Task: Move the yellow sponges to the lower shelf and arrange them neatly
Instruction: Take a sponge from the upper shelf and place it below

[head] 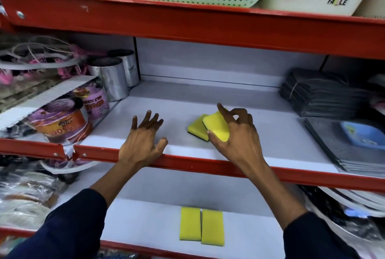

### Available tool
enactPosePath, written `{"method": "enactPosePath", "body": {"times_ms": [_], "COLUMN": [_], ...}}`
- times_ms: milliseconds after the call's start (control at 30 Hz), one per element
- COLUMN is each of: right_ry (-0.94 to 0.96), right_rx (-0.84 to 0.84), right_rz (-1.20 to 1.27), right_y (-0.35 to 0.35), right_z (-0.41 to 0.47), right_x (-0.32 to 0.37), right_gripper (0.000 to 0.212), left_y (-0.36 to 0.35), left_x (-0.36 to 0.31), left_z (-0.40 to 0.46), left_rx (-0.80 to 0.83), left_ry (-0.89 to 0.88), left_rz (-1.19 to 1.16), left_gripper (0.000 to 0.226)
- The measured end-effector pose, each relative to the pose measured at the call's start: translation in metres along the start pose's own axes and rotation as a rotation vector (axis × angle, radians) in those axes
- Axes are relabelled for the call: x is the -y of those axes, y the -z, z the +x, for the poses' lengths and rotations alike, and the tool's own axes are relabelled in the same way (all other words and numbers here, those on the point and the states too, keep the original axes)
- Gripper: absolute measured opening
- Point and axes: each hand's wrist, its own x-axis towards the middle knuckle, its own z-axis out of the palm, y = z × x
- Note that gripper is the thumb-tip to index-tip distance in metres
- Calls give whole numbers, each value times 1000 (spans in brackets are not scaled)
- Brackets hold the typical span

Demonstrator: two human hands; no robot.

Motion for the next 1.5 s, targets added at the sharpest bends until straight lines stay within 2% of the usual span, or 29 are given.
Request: {"method": "enactPosePath", "body": {"times_ms": [333,500,867,1133,1200,1300,1500], "right_ry": [-166,-118,-596,-663,-644,-504,-198], "right_rx": [-97,-125,310,506,482,332,-63], "right_rz": [43,21,-52,-110,-130,-130,26], "right_y": [23,-1,-128,-167,-164,-147,-83], "right_z": [-100,-153,-223,-237,-236,-228,-182], "right_x": [-30,-53,-109,-119,-119,-112,-78], "right_gripper": [63,61,63,71,73,67,34], "left_y": [-1,-2,-4,-4,-4,-3,-4], "left_x": [-1,-2,0,0,0,0,-1], "left_z": [-1,-2,1,2,2,1,-1], "left_rx": [1,-12,-17,-6,-4,-1,-8], "left_ry": [-27,-28,-4,9,7,9,-4], "left_rz": [3,-2,-15,-21,-19,-17,-6], "left_gripper": [80,77,76,76,76,77,75]}}
